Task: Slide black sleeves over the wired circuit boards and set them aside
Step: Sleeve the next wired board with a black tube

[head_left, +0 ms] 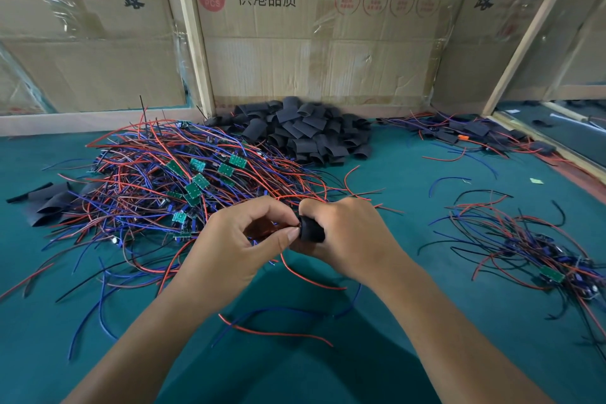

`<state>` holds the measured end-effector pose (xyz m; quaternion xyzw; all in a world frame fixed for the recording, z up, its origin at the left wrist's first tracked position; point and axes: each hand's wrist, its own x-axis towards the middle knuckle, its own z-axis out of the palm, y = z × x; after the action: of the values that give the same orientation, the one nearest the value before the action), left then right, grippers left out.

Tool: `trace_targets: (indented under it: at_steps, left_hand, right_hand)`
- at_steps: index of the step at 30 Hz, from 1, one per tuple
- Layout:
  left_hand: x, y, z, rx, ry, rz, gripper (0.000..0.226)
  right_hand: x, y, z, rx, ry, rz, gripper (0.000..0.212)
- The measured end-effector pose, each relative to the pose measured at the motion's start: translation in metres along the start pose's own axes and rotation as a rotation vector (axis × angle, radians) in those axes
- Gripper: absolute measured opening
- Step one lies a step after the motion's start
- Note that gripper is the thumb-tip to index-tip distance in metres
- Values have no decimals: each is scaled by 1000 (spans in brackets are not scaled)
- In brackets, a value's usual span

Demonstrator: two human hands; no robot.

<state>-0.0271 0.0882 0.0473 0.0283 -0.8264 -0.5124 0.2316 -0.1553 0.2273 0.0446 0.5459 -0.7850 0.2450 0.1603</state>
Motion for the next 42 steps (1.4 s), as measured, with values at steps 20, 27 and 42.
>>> trace_targets:
  at_steps: [20, 27, 42]
  left_hand:
    - [-2, 3, 2, 9, -4, -29, 19]
    - [-2, 1, 4, 13, 8, -10, 16]
    - [2, -12, 2, -84, 58, -97, 12]
  right_hand:
    - [0, -4, -6, -57, -142, 36, 39]
    - [0, -4, -8, -31, -175, 21, 27]
    - [-3, 7, -20, 179, -70, -78, 14]
